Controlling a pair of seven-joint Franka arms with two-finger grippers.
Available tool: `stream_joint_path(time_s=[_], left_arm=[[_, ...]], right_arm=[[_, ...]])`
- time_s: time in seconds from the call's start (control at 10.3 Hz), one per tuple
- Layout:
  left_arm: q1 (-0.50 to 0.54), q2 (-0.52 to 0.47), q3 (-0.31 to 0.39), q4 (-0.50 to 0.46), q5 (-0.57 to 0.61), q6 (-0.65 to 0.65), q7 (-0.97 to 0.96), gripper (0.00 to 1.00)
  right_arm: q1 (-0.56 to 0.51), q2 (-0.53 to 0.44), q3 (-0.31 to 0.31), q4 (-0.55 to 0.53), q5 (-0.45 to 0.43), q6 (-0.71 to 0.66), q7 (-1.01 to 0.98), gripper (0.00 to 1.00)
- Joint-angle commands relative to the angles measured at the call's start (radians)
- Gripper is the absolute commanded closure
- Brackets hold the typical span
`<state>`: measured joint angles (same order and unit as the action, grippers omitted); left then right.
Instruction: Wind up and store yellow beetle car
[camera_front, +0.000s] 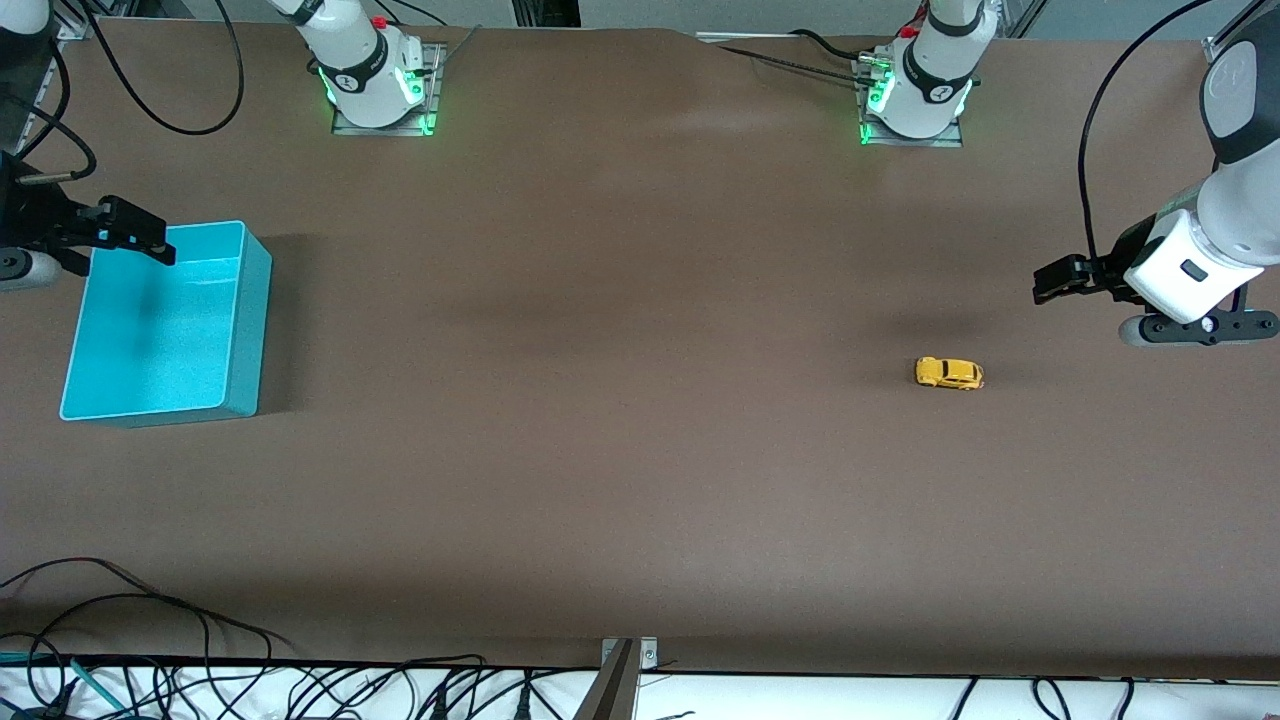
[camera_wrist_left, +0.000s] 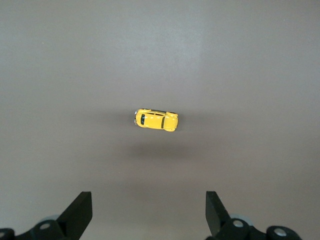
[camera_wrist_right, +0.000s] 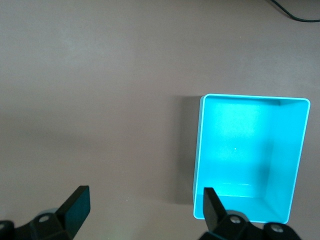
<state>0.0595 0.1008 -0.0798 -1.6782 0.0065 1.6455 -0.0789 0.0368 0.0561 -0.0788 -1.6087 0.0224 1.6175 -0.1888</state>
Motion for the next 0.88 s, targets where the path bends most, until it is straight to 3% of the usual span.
stream_joint_path(time_s=[0.0, 0.78], left_arm=[[0.003, 0.005, 0.0, 0.017, 0.016, -0.018, 0.021, 0.0], [0.002, 0.005, 0.0, 0.017, 0.016, -0.018, 0.019, 0.0]], right_arm=[[0.003, 0.002, 0.004, 0.015, -0.018, -0.008, -0.014, 0.0], [0.003, 0.004, 0.004, 0.006, -0.021, -0.008, -0.009, 0.0]])
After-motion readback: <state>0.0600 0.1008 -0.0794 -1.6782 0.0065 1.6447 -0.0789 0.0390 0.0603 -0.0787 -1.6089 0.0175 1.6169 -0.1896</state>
